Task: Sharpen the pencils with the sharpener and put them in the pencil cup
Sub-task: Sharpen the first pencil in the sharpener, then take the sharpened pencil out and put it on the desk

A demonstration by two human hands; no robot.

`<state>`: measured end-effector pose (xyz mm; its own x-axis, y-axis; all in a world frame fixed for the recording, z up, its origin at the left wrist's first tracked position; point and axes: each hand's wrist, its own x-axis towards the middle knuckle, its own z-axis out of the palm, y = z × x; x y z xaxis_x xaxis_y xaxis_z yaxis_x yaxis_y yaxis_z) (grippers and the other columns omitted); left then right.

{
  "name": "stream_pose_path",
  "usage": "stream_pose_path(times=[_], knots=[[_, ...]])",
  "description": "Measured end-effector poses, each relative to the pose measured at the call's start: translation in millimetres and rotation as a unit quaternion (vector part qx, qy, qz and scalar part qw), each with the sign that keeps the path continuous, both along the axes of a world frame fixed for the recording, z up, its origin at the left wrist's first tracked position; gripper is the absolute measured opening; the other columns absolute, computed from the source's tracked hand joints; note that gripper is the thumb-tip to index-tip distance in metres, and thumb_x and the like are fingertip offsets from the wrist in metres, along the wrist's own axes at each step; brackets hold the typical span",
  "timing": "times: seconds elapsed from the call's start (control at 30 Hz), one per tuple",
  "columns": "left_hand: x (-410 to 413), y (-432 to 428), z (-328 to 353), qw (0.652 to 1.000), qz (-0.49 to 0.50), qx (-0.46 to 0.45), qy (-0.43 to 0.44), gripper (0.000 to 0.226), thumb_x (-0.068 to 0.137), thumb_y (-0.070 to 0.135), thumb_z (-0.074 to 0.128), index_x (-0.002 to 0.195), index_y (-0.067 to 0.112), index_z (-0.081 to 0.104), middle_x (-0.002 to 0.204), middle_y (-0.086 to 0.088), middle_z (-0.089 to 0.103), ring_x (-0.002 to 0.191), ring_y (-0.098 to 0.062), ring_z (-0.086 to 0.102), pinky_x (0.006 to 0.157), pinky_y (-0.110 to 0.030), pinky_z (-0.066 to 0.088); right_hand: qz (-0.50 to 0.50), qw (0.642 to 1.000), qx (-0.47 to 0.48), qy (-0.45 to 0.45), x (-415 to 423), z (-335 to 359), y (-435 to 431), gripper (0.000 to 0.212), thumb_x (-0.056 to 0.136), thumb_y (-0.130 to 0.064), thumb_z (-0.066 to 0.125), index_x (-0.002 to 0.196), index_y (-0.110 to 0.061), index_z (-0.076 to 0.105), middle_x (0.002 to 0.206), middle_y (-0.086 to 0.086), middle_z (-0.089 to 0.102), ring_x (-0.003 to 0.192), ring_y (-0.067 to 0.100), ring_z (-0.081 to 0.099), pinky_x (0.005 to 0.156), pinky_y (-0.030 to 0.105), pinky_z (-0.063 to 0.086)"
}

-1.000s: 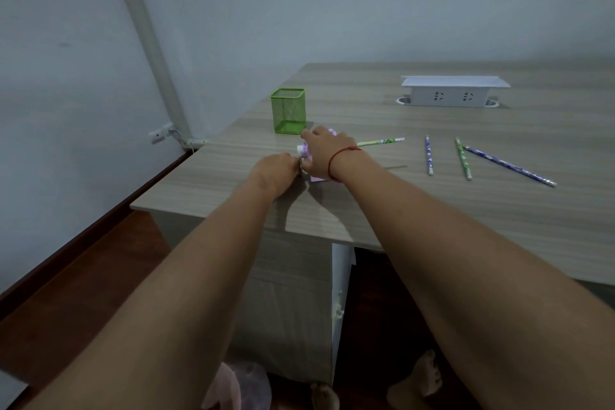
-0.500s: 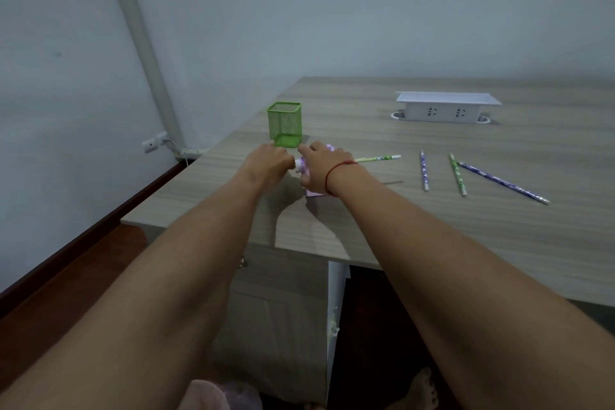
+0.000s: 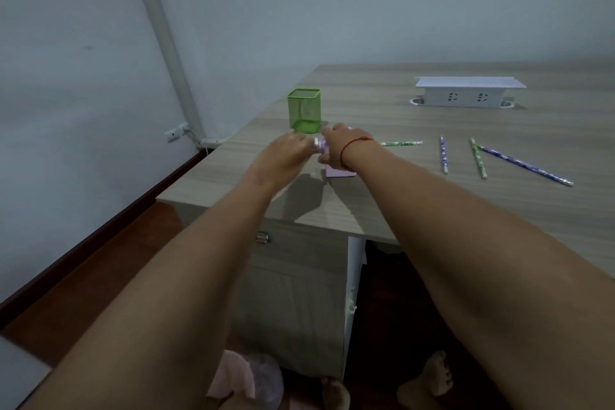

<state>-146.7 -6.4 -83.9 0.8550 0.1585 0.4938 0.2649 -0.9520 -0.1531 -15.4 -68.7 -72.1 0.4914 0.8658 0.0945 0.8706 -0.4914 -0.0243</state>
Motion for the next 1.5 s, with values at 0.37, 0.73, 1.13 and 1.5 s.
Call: stream_pose_path(times=[0.37, 0.73, 1.13, 1.5], knots=[[35.4, 38.1, -35.2, 0.981, 0.101, -0.062, 0.153, 0.031, 0.097, 0.019, 0.044, 0.125, 0.020, 0.058, 0.132, -0.004, 0.056, 0.121, -0.021, 0.052, 0.102, -0.036, 0.042, 0.042, 0.999, 0.009, -0.007, 8.4, -8.5, 1.1, 0.058, 0.091, -0.031, 0.056, 0.143, -0.017, 0.034, 0.147, 0.011, 0.036, 0.132, 0.034, 0.043, 0.105, 0.045, 0.040], [36.7, 21.8, -39.6, 0.969, 0.171, -0.123, 0.134, 0.026, 0.097, 0.021, 0.046, 0.105, 0.005, 0.064, 0.113, -0.017, 0.064, 0.101, -0.033, 0.063, 0.082, -0.039, 0.049, -0.052, 0.991, 0.052, 0.109, 27.7, 16.3, -40.2, 0.034, 0.096, -0.011, 0.043, 0.127, -0.002, 0.055, 0.131, 0.021, 0.055, 0.119, 0.035, 0.055, 0.095, 0.035, 0.045], [80.8, -13.4, 3.6, 0.928, 0.070, -0.350, -0.105, 0.029, 0.093, 0.013, 0.037, 0.101, 0.002, 0.062, 0.106, -0.020, 0.064, 0.096, -0.034, 0.058, 0.078, -0.036, 0.045, -0.034, 0.999, 0.012, 0.029, 28.4, 10.9, -46.7, 0.033, 0.096, -0.005, 0.044, 0.125, -0.010, 0.058, 0.130, 0.015, 0.058, 0.118, 0.033, 0.057, 0.095, 0.035, 0.044], [79.4, -13.6, -5.0, 0.931, 0.082, -0.336, -0.117, 0.057, 0.078, 0.031, 0.022, 0.109, 0.001, 0.060, 0.114, -0.023, 0.062, 0.105, -0.035, 0.056, 0.085, -0.038, 0.044, -0.011, 0.999, -0.022, -0.048, 56.0, 8.0, -84.1, 0.036, 0.097, -0.003, 0.040, 0.128, -0.008, 0.056, 0.131, 0.018, 0.055, 0.118, 0.034, 0.056, 0.096, 0.036, 0.043]])
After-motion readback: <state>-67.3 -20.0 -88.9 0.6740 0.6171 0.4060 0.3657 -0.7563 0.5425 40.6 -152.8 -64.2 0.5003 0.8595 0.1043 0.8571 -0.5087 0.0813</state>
